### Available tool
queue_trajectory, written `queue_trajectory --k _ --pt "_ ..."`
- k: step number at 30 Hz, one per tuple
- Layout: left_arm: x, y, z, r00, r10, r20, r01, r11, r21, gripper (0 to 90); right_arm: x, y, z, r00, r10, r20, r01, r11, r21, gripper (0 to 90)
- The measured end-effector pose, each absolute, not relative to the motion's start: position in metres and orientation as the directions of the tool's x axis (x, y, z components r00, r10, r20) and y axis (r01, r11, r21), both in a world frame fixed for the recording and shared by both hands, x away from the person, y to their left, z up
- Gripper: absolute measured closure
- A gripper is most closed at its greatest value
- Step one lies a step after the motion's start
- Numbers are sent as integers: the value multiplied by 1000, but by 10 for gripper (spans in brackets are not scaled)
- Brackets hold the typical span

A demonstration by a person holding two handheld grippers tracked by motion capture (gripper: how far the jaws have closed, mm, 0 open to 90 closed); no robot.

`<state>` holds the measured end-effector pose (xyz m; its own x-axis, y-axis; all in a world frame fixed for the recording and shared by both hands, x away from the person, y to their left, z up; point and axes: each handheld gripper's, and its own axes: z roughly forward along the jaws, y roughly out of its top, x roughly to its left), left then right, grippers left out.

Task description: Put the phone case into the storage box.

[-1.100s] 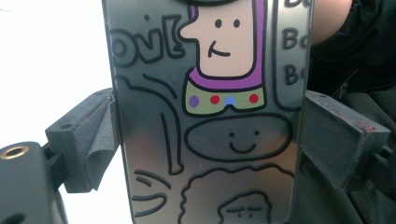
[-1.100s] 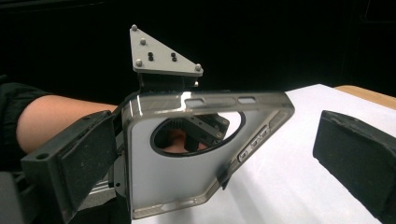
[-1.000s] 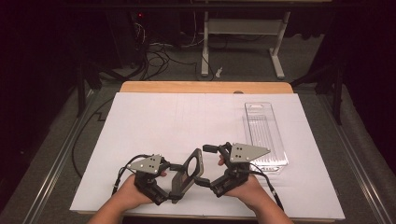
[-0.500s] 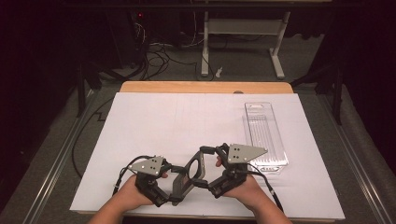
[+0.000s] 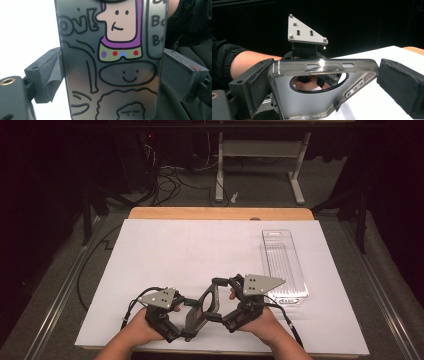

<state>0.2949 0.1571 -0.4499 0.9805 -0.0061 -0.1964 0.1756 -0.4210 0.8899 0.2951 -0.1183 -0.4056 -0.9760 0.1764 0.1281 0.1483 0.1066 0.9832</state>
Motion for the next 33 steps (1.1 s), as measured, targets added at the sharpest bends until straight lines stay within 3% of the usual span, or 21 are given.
queue_trajectory --k 33 --pt "295 156 -451 980 1 -200 181 -428 885 128 295 -119 -408 -973 161 163 179 90 980 113"
